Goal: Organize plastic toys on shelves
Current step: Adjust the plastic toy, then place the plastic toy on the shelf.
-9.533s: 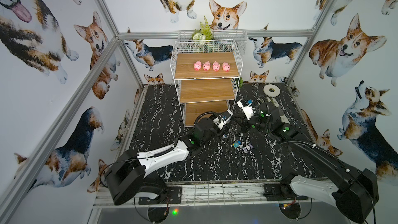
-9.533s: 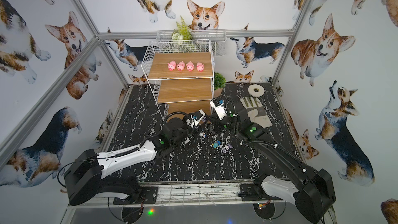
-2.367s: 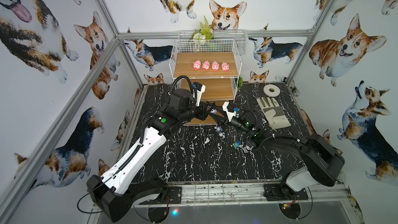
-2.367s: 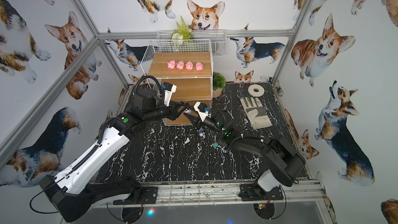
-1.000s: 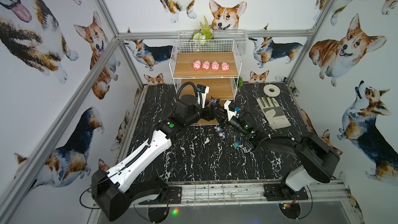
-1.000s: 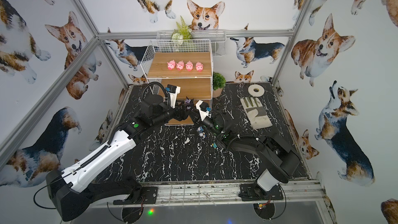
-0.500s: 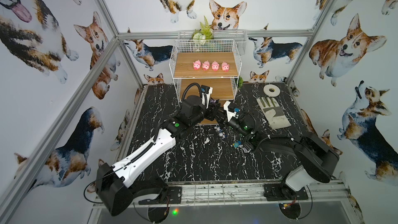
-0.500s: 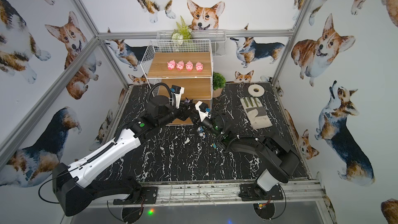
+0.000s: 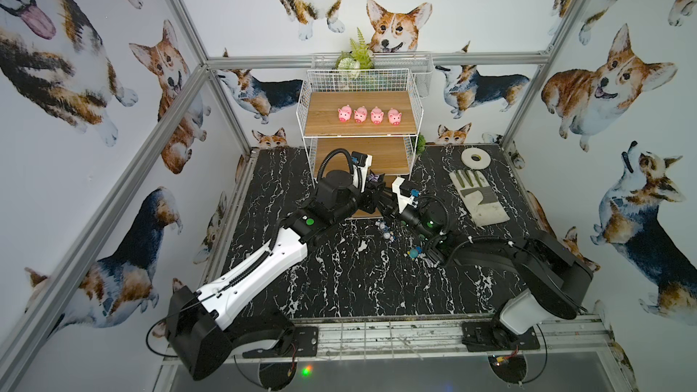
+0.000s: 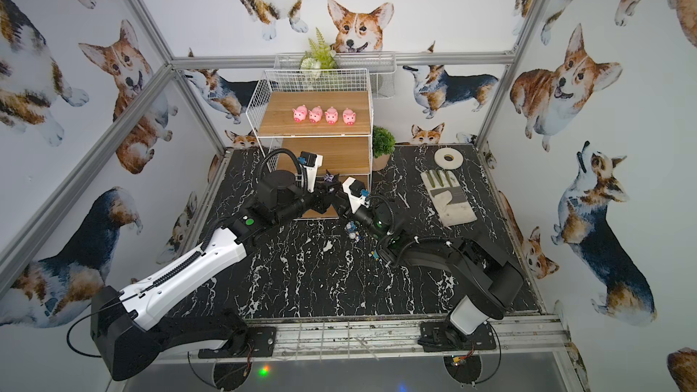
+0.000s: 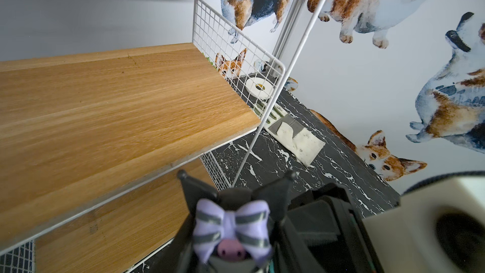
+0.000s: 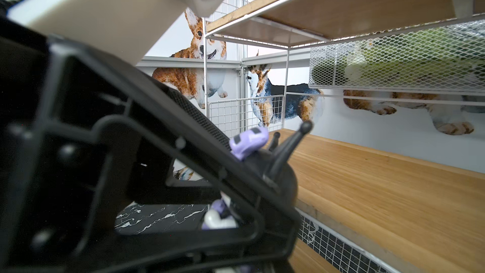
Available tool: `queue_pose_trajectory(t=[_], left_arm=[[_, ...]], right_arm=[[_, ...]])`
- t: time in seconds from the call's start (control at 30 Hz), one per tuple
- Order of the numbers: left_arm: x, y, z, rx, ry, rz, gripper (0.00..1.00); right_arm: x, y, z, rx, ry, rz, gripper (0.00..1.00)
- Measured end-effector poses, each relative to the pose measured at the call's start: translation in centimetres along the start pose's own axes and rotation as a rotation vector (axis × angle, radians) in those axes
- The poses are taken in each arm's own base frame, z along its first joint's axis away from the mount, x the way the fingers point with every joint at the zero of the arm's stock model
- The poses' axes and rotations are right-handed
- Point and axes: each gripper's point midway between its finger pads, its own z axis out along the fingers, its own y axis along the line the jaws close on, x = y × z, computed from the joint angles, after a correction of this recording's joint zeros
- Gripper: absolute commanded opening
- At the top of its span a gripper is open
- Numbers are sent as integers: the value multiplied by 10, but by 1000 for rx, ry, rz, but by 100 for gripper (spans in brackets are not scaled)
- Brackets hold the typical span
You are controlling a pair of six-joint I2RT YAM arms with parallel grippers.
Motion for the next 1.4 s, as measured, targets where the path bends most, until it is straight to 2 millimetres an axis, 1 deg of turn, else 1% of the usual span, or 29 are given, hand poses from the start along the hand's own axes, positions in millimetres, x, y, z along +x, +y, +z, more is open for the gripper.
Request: queue_pose_trajectory(t=[0.03,0.2,0.27,0.3,0.33,0.37,0.4,0.43,0.47,0.57,0.63,0.7,0.77,0.93,1.0,1.17,1.27,1.33,1.4], left_arm=[[0,0,0,1,-1,1,32],[1,-1,1,8,4,9,32],[1,-1,1,6,2,13,32],[-1,0,1,-2,-5,19,32],[-5,2,0,-12,-17,20,32],[-9,3,-1,-19,-28,27,32],[-11,4,-2,-27,-37,32,32],[-13,5,-2,-36,-44,42,32],[-15,7,-3,-48,-51,55,32],[-20,16,-5,-103,-82,99,31],[-22,26,-5,-159,-105,136,31],[-21,37,-3,-214,-126,172,31],[-19,45,0,-253,-139,201,31],[-14,70,5,-337,-210,251,31],[-19,80,4,-358,-255,252,31],[-32,99,2,-386,-352,240,32],[-23,110,7,-378,-353,235,32],[-24,114,10,-371,-363,223,32],[-27,114,11,-360,-381,214,33]], right_arm=[[0,0,0,2,0,-1,17],[2,-1,-2,3,0,-17,36],[2,1,-2,-5,0,-22,48],[3,2,-3,-11,3,-25,53],[5,3,-3,-14,6,-26,56],[7,3,-4,-18,11,-32,62],[10,5,-6,-23,18,-39,63],[13,5,-8,-23,27,-45,68],[18,5,-11,-21,38,-52,71],[29,1,-20,5,69,-76,78],[32,-4,-29,33,82,-93,82],[34,-8,-37,45,89,-111,85],[32,-16,-46,78,92,-123,86],[19,-38,-72,151,78,-153,90],[13,-45,-83,180,80,-164,91],[-7,-44,-99,191,71,-196,93],[-12,-45,-107,200,78,-208,93],[-17,-45,-111,205,79,-218,93],[-16,-44,-113,204,91,-219,93]])
